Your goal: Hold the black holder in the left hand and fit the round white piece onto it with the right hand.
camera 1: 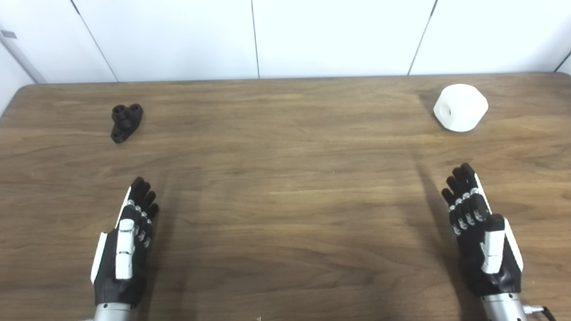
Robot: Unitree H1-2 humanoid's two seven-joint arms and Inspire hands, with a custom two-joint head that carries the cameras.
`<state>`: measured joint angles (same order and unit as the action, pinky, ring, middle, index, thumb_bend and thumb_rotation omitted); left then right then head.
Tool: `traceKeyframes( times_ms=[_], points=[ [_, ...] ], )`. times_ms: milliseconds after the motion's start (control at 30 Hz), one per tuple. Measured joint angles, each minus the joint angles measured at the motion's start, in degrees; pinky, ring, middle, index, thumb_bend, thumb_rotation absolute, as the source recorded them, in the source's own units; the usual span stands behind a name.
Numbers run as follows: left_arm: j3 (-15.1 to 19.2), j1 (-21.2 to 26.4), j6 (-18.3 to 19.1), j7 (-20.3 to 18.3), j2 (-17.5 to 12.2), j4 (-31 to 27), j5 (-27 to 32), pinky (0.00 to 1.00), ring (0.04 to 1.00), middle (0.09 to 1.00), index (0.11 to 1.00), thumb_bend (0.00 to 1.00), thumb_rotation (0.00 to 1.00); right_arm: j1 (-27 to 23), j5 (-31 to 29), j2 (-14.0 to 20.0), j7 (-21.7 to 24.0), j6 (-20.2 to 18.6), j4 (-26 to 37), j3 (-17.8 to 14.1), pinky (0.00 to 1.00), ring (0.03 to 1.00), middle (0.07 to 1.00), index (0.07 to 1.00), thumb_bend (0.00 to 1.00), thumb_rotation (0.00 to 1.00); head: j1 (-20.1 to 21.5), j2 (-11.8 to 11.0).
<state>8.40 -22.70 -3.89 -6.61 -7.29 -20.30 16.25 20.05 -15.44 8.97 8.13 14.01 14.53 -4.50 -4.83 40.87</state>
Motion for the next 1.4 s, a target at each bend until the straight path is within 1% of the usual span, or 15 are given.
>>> traceKeyframes(
  times_ms=[267,333,433,467,633,767,900,1033,1133,1267,1300,1400],
  points=[
    [-0.1,-0.1,-0.2,0.0,0.0,0.0,-0.5,1.0,1.0,1.0,1.0,0.51,0.92,0.0,0.3,0.0,0.2,1.1,-0.3,0.0,1.0,1.0,1.0,1.0,0.63,0.98,-0.2,-0.3],
    [-0.1,-0.1,-0.7,0.0,0.1,0.0,-0.5,1.0,1.0,1.0,1.0,0.51,0.92,0.0,0.1,0.0,0.2,1.1,-0.3,0.0,1.0,1.0,1.0,1.0,0.64,0.97,-0.4,-1.1],
    [-0.2,-0.2,-1.0,0.0,0.1,0.1,-0.5,1.0,1.0,1.0,1.0,0.5,0.92,0.0,-0.2,0.0,0.2,1.1,-0.4,0.0,1.0,1.0,1.0,1.0,0.63,0.96,-0.4,-1.1],
    [-0.3,-0.2,-1.1,0.1,0.1,0.1,-0.6,1.0,1.0,1.0,1.0,0.5,0.92,0.0,-0.2,0.0,0.2,1.1,-0.4,0.0,1.0,1.0,1.0,1.0,0.63,0.96,-0.4,-1.5],
    [-0.5,-0.3,-1.2,0.1,0.1,0.1,-0.8,1.0,1.0,1.0,1.0,0.49,0.92,0.0,-0.2,0.0,0.2,1.3,-0.4,0.0,1.0,1.0,1.0,1.0,0.64,0.96,-0.4,-1.5],
    [-0.6,-0.4,-1.3,0.1,0.2,0.1,-1.0,1.0,1.0,1.0,1.0,0.48,0.93,0.0,-0.2,0.1,0.3,1.7,-0.6,0.0,1.0,1.0,1.0,1.0,0.64,0.97,-1.1,-2.9],
    [-0.8,-0.6,-1.5,0.1,0.2,0.1,-1.6,1.0,1.0,1.0,1.0,0.47,0.93,0.0,-0.2,0.1,0.5,2.0,-0.7,0.0,1.0,1.0,1.0,1.0,0.63,0.98,-1.1,-2.9],
    [-0.8,-0.7,-1.5,0.1,0.2,0.1,-1.8,1.0,1.0,1.0,1.0,0.46,0.95,0.0,-0.1,0.1,0.8,2.2,-0.8,0.0,1.0,1.0,1.0,1.0,0.63,0.99,-1.1,-2.9],
    [-0.9,-0.7,-1.5,0.2,0.2,0.1,-1.8,1.0,1.0,1.0,1.0,0.45,0.95,0.0,0.0,0.1,0.8,2.4,-0.9,0.0,1.0,1.0,1.0,1.0,0.63,0.99,-1.1,-3.9],
    [-0.9,-0.8,-1.5,0.2,0.3,0.1,-1.9,1.0,1.0,1.0,1.0,0.46,0.94,0.0,0.0,0.1,0.8,2.4,-1.0,0.0,1.0,1.0,1.0,1.0,0.63,0.99,-0.9,-4.0],
    [-0.9,-0.8,-1.6,0.2,0.3,0.2,-1.9,1.0,1.0,1.0,1.0,0.46,0.94,0.0,0.0,0.1,0.8,2.5,-1.0,0.0,1.0,1.0,1.0,1.0,0.63,0.98,-0.9,-4.5],
    [-0.9,-0.8,-1.9,0.2,0.3,0.6,-1.8,1.0,1.0,1.0,1.0,0.45,0.94,0.0,-0.1,0.1,0.9,2.5,-1.1,0.0,1.0,1.0,1.0,1.0,0.63,0.98,-0.9,-4.5]
  ],
)
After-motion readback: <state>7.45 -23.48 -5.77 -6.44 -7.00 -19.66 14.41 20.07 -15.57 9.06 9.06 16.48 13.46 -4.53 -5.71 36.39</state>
